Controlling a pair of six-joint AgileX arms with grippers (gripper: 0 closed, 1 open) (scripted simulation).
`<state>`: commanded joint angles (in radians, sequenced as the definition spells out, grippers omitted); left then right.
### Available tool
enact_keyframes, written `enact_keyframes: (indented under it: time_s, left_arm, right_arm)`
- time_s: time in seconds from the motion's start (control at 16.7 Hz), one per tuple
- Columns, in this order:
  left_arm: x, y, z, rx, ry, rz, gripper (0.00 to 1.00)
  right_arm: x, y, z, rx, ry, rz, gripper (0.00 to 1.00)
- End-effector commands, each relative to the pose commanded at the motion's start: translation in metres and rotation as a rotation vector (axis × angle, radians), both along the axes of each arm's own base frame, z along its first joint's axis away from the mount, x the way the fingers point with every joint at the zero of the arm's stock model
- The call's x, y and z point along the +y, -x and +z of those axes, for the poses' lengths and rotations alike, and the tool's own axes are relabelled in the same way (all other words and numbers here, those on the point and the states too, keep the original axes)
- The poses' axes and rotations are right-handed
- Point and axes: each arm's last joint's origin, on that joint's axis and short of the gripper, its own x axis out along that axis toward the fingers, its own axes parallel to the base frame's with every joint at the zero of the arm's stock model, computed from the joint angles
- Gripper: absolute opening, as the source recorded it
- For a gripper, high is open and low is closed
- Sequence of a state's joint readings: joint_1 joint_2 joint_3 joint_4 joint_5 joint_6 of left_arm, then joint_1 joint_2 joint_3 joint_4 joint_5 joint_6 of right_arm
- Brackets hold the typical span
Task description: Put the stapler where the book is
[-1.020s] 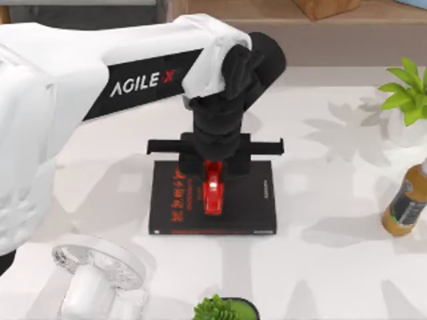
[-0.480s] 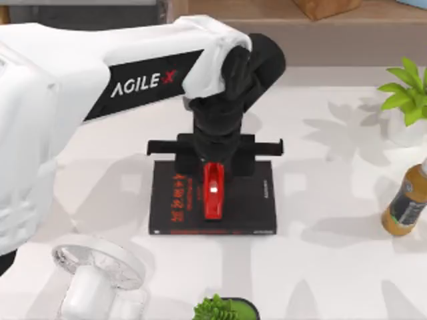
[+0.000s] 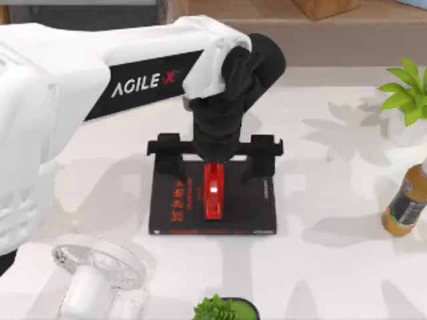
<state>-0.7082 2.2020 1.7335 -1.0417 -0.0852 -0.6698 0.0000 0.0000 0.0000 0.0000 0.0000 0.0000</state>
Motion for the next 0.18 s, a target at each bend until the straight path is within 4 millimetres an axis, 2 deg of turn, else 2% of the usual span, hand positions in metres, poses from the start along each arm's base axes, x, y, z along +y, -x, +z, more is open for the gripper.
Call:
enact_keyframes:
  time_s: [0.18]
  left_arm:
    - [0.0000, 0.0000, 0.0000, 0.000, 0.000, 0.000, 1.00]
  right_arm:
    - [0.0000, 0.0000, 0.0000, 0.000, 0.000, 0.000, 1.00]
